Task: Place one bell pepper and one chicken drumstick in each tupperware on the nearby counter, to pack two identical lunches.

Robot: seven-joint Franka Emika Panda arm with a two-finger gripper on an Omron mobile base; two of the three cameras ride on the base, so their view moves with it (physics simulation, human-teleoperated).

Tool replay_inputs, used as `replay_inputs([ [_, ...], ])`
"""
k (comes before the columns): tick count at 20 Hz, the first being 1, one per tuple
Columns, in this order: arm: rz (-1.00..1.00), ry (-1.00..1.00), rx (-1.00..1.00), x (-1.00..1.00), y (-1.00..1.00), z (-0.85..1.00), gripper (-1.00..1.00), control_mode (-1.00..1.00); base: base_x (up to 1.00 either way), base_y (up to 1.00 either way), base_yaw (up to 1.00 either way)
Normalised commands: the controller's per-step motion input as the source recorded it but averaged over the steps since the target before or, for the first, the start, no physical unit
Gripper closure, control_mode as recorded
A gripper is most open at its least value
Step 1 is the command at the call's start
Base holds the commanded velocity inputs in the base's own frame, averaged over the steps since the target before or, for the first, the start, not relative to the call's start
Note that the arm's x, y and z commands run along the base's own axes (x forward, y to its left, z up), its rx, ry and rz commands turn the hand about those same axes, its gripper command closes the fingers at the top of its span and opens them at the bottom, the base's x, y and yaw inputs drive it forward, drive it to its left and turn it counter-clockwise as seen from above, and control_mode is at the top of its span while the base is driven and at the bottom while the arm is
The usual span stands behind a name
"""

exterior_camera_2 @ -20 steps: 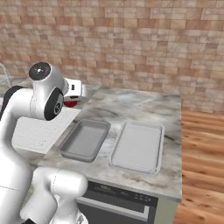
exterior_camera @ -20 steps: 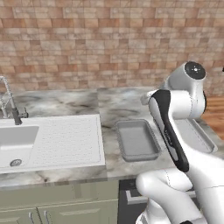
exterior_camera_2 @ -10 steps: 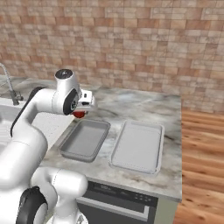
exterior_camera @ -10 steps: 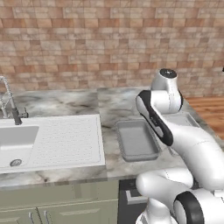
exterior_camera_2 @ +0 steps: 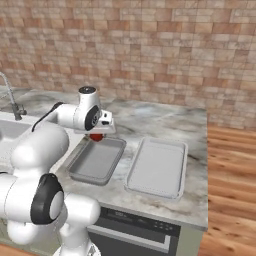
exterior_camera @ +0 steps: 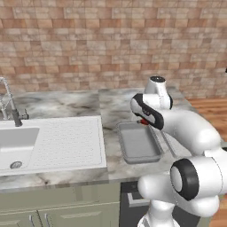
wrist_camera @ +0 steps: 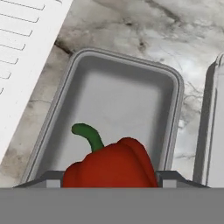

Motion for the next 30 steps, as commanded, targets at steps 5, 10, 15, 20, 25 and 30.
replay_inputs([
  [5,0.02,0.0,0.0,0.4,0.0,-0.6,1.0,-1.0,0.0,0.0,0.0],
  [10,0.02,0.0,0.0,0.32,0.0,-0.59,1.0,-1.0,0.0,0.0,0.0],
  [15,0.0,0.0,0.0,0.32,0.0,-0.53,1.0,-1.0,0.0,0.0,0.0],
  [20,0.0,0.0,0.0,0.34,0.01,-0.43,1.0,-1.0,0.0,0.0,0.0],
  [25,0.0,0.0,0.0,0.47,0.09,-0.35,-1.0,-1.0,0.0,0.0,0.0],
  [30,0.0,0.0,0.0,0.27,0.06,-0.02,-1.0,-1.0,0.0,0.0,0.0],
])
